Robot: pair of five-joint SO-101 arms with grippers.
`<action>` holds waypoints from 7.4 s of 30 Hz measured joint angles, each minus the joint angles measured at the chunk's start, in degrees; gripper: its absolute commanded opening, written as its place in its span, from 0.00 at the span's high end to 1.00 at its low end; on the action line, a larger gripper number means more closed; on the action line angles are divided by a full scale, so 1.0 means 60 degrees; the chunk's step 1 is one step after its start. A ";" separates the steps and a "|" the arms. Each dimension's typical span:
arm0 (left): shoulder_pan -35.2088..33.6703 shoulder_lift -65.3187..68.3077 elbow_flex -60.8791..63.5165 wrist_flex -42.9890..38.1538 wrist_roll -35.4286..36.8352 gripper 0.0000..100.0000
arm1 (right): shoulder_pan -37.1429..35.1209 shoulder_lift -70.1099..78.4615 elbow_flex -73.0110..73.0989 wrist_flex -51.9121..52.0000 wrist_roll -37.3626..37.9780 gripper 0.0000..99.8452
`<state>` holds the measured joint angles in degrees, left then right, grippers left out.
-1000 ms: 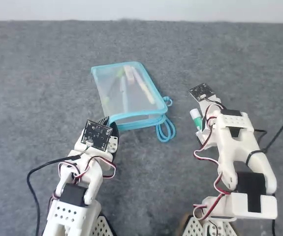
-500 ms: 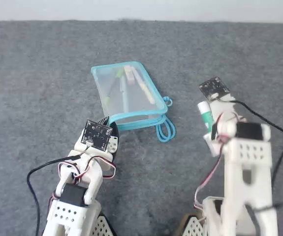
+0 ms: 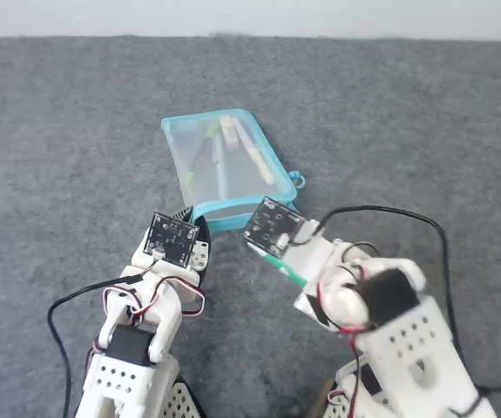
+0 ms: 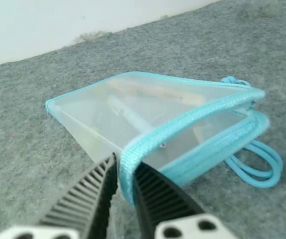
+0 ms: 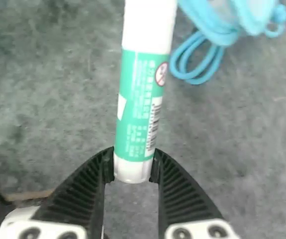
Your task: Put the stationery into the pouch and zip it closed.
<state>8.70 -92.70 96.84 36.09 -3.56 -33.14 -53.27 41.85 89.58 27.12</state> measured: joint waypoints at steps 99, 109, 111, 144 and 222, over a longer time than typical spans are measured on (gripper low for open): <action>-0.0088 0.0015 0.0117 0.0000 -0.0469 0.99 | 0.0410 1.3993 -1.2615 0.0308 -0.5685 0.92; -0.0088 0.0015 0.0117 -0.0015 -0.0469 0.99 | 0.0469 1.4081 -1.2967 0.1070 -0.5143 0.79; -0.0088 0.0015 0.0117 -0.0015 -0.0469 0.99 | 0.0469 1.4051 -1.2967 0.1158 -0.5128 0.79; -0.2799 0.0015 -0.0645 0.0000 0.0659 0.99 | 0.3663 0.2813 0.2183 -0.5729 -0.2857 0.79; -0.0337 0.0015 -0.0703 0.0791 -0.0205 0.99 | 0.3707 0.7839 -0.0615 -0.3429 -0.2476 0.99</action>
<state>6.68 -92.62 92.62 40.84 -4.79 -10.90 -6.24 38.15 69.01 12.26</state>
